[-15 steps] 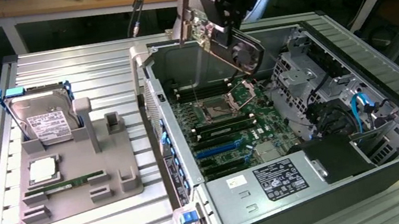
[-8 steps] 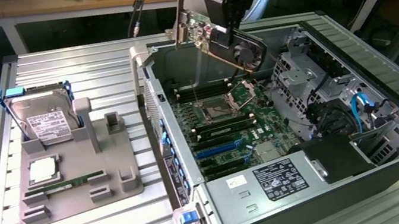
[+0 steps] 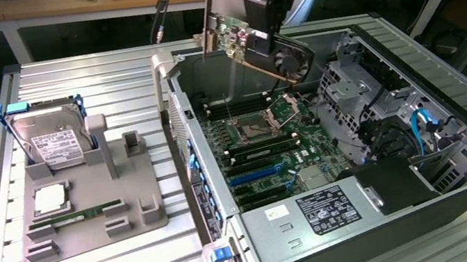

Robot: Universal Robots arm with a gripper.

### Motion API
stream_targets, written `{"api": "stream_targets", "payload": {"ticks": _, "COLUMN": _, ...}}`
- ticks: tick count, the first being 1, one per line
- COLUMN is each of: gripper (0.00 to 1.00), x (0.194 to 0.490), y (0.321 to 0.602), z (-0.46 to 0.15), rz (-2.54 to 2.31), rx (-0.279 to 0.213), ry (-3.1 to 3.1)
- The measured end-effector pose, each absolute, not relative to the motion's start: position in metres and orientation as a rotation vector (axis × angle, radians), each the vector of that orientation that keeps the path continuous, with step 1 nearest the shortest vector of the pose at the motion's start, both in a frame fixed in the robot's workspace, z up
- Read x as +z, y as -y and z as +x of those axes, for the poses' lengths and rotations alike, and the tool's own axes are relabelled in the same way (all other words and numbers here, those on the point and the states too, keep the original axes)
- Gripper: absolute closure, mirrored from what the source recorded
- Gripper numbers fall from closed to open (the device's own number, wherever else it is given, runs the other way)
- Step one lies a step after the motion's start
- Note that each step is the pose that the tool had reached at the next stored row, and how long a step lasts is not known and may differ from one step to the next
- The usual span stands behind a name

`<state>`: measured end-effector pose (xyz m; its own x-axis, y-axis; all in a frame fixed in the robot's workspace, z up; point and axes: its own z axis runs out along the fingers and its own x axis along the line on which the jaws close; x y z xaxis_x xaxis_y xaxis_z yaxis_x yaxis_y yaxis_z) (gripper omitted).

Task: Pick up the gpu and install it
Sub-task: 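Pick up the gpu and move the gpu toward the slot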

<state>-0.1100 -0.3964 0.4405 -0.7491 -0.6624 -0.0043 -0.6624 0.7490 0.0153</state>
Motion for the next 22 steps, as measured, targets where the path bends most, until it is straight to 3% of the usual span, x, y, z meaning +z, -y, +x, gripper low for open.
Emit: {"api": "stream_targets", "payload": {"ticks": 22, "gripper": 0.72, "x": 0.44, "y": 0.3963, "z": -0.1057, "rz": 1.514, "rx": -0.025, "ry": 2.745}}
